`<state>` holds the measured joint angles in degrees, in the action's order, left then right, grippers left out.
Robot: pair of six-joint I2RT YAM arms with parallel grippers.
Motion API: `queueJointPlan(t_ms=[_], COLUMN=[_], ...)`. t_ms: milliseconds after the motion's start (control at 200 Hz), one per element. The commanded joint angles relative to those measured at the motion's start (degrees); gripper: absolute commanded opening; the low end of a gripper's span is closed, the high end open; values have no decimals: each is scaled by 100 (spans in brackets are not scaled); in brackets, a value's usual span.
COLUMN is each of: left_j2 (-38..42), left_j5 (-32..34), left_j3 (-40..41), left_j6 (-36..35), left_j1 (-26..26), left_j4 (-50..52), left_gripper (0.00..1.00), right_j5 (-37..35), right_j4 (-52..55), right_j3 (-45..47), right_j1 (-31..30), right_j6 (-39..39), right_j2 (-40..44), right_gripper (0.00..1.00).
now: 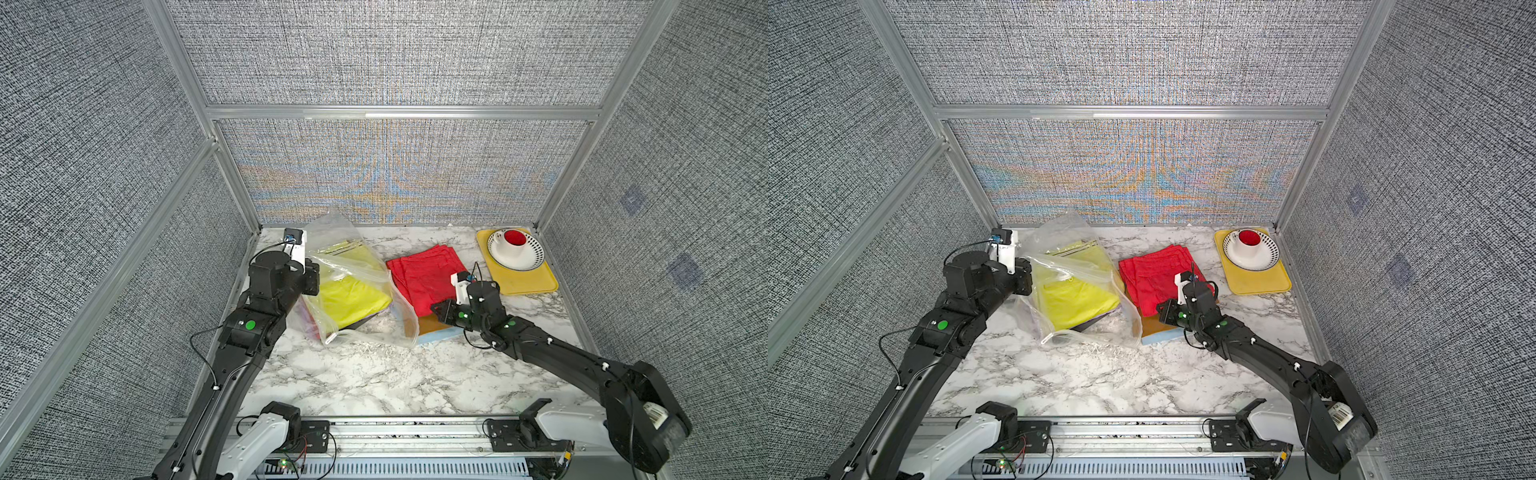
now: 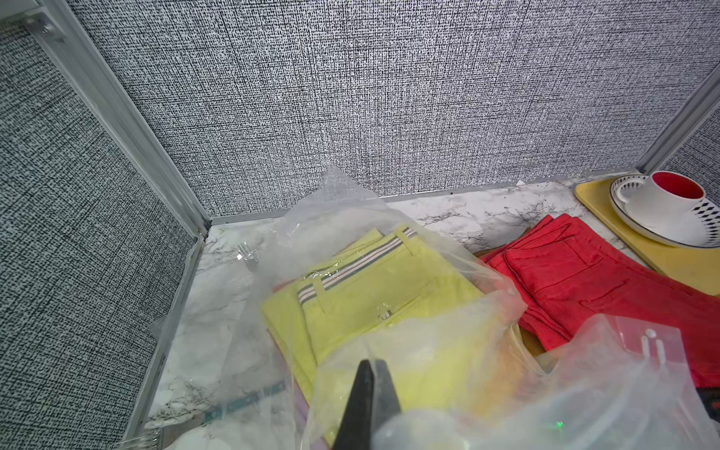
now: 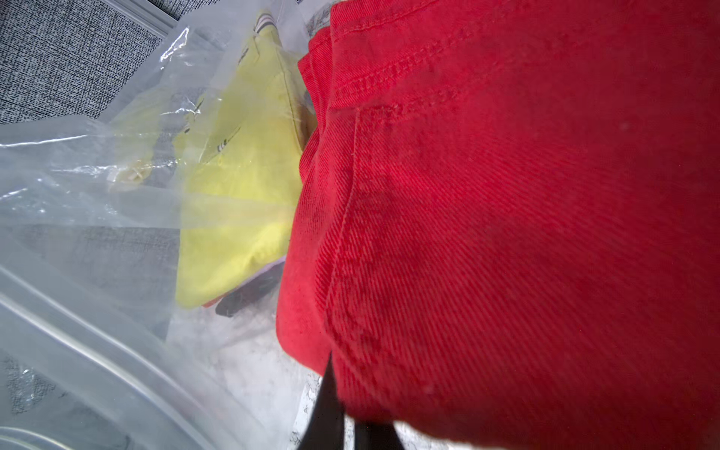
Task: Take the trousers out of the vacuum bag
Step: Place the trousers at the center of the board.
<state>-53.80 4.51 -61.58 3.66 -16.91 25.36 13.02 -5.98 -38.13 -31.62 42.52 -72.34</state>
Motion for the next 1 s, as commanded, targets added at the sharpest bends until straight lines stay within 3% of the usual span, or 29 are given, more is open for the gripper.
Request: queueJointPlan(t_ms=[0,255,486,656,716,816,996], left_j2=[-16,-7,-100,-113,-120,-126,-126], left_j5=[-52,-86,-171,-193,-221,-255,-297], left_j3=[-55,-38,-64,-56,-58,-67,-64], left_j6=[38,36,47,46,47,48,74], left_j1=[4,3,5,2,9,8,3], left_j4=[-284,-295,-295,-295,-295,-296,-300], left_gripper=[0,0,0,0,0,0,0], right_j5=[308,491,141,-473,-576,-658,-642], right_j4=[-79,90,543,1133,1216,1289,1220], right_j3=[-220,-179,208,439,547,693,826], right_j1=[-20,-64,-66,27,155,497,1293], right_j6=[-55,-121,-111,-41,-31,-42,-169], right_j2=[-24,5,23,244,450,856,1238], right_gripper=[0,0,0,43,53,61,66])
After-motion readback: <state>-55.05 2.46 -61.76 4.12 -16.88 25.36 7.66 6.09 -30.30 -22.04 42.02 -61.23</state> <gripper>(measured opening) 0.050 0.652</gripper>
